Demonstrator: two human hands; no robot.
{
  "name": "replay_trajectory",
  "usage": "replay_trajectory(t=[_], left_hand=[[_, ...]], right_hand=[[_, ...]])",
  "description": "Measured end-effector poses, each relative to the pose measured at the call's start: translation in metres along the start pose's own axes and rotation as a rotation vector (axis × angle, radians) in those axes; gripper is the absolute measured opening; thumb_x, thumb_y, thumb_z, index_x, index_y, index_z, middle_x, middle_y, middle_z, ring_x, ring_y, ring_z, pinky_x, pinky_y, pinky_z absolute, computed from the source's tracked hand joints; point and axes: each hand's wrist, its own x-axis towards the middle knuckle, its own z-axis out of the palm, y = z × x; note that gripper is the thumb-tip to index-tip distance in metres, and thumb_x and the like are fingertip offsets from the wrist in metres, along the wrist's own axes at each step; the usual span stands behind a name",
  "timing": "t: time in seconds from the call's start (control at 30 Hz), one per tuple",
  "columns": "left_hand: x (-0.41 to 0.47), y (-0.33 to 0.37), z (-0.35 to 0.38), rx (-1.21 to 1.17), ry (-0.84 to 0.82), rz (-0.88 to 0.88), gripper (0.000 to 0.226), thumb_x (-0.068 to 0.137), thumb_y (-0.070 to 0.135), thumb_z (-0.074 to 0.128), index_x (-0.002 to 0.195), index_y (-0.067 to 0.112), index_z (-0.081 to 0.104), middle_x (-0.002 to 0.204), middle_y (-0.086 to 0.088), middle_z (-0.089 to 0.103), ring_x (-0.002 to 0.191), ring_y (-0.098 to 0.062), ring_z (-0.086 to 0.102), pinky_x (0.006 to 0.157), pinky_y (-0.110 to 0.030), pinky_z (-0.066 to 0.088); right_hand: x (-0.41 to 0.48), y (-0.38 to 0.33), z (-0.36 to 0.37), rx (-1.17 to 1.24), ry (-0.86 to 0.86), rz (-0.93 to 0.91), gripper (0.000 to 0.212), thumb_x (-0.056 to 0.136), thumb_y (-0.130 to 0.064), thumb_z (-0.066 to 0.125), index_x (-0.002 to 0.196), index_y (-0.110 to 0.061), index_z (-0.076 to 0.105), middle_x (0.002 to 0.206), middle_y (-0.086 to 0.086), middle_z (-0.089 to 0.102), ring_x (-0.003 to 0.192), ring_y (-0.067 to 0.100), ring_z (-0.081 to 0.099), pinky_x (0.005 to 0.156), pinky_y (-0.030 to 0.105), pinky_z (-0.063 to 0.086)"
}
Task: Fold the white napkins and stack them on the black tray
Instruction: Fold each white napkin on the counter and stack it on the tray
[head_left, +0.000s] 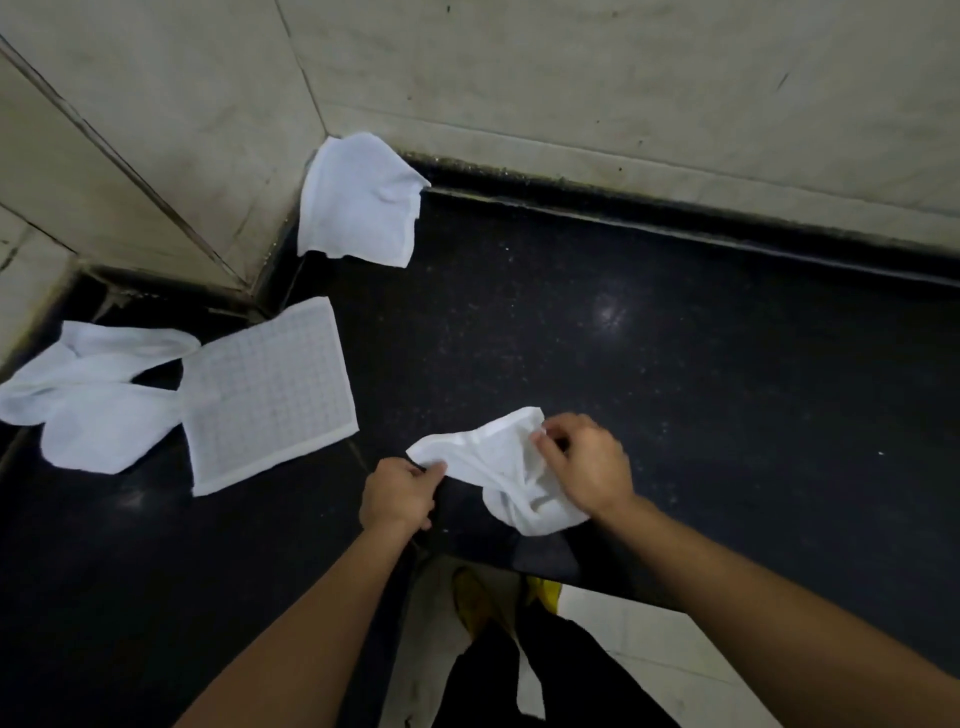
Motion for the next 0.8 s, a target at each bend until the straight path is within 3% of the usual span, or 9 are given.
replay_trajectory(t=[0.13,0.27,0.5,0.67,0.8], left_hand=[[0.013,0.012,0.010,-0.125,0.117,-0.074,0.022,0.082,0.036,0.069,0.073,0.016,0.066,0.062,-0.002,0.069,0.054,-0.020,0.065,0.068,-0.037,0.059],[0.024,0.022,0.013,-0.012,0.206,-0.037,0.007,0.080,0.022,0.065,0.075,0.018,0.067,0.073,-0.001,0.069,0.071,-0.020,0.065,0.069,-0.034,0.055],[0.046,0.046,0.007,0.201,0.330,0.249,0.013,0.086,0.022,0.063,0.075,0.016,0.064,0.071,0.001,0.063,0.068,-0.018,0.061,0.064,-0.034,0.053],[0.054,0.055,0.021,0.162,0.333,0.217,0.014,0.090,0.031,0.061,0.090,0.018,0.065,0.087,0.001,0.066,0.082,-0.019,0.063,0.077,-0.042,0.055],[0.021,0.034,0.027,0.031,0.138,0.015,0.045,0.086,0.052,0.058,0.067,0.012,0.061,0.067,-0.005,0.065,0.067,-0.023,0.064,0.072,-0.038,0.055]], right_hand=[[0.034,-0.010,0.003,-0.105,-0.107,0.114,0.042,0.090,-0.046,0.054,0.127,-0.028,0.050,0.119,0.000,0.056,0.101,0.026,0.061,0.083,0.038,0.049],[0.041,-0.017,0.008,-0.185,-0.182,0.042,0.018,0.091,-0.029,0.052,0.104,-0.027,0.064,0.098,0.001,0.068,0.092,0.025,0.064,0.079,0.037,0.053],[0.066,0.025,-0.020,-0.198,0.014,0.002,0.016,0.094,-0.017,0.051,0.107,-0.018,0.060,0.105,0.006,0.064,0.089,0.030,0.062,0.074,0.038,0.050],[0.067,0.041,-0.021,-0.266,-0.034,-0.045,0.022,0.097,-0.034,0.047,0.115,-0.023,0.054,0.111,0.004,0.057,0.090,0.030,0.061,0.074,0.038,0.046],[0.040,0.052,-0.037,-0.147,0.033,0.019,0.031,0.093,-0.051,0.050,0.112,-0.027,0.054,0.108,-0.004,0.060,0.089,0.024,0.063,0.076,0.039,0.050]])
